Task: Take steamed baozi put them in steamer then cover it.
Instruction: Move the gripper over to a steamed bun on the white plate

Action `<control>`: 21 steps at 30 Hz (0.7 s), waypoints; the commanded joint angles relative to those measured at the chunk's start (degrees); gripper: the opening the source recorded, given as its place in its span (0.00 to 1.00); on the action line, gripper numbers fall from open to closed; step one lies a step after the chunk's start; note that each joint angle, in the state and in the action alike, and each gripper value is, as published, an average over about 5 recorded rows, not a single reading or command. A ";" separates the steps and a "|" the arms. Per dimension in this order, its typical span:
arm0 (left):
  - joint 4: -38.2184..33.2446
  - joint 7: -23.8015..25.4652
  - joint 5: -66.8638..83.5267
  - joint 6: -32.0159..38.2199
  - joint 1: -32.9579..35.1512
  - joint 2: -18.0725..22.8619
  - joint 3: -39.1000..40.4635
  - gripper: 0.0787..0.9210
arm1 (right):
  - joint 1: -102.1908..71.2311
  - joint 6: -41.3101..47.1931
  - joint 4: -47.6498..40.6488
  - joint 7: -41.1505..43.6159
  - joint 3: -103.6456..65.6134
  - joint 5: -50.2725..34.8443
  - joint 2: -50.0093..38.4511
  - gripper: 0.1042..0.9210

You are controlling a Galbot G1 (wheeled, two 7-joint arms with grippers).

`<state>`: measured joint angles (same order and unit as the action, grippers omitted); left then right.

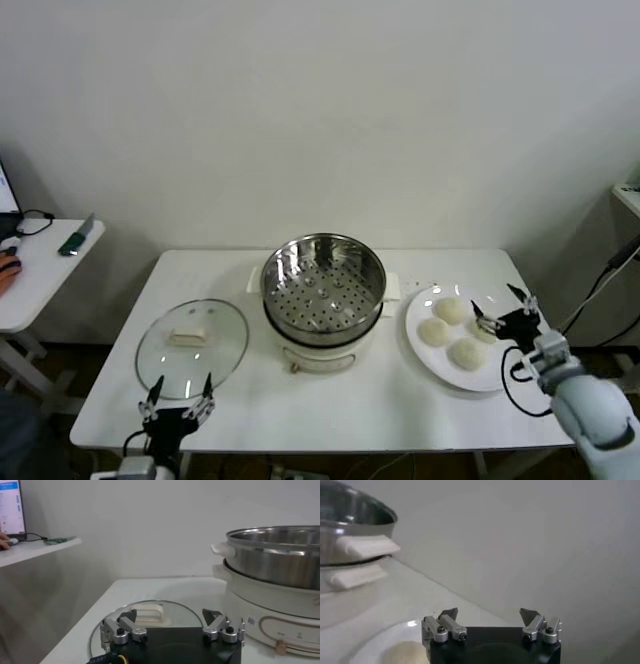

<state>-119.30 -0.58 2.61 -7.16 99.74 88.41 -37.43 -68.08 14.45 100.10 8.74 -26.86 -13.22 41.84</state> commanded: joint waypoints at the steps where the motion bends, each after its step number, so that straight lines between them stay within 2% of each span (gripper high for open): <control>1: 0.04 0.08 -0.15 0.14 -0.06 0.00 0.35 0.88 | 20.08 1.80 -8.14 17.32 18.29 3.57 -20.75 0.88; 5: 0.14 0.10 -0.20 0.37 0.01 -0.07 0.35 0.88 | 30.58 -1.00 -10.78 27.04 29.12 4.94 -25.36 0.88; 9: 0.43 0.12 -0.35 0.52 -0.02 -0.14 0.47 0.88 | 46.67 -3.37 -14.53 33.16 44.88 5.76 -25.48 0.88; 17: -0.03 0.17 -1.02 0.58 0.51 -0.40 0.77 0.88 | 83.12 -6.81 -24.45 47.58 85.02 6.59 -18.69 0.88; 21: 0.01 0.08 -1.03 0.80 0.73 -0.40 0.57 0.88 | 93.29 -7.61 -29.23 51.17 97.60 5.28 -13.19 0.88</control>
<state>-119.35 -0.44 1.67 -6.49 100.27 88.04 -36.82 -6.88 9.35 80.74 45.91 34.88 -8.35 25.27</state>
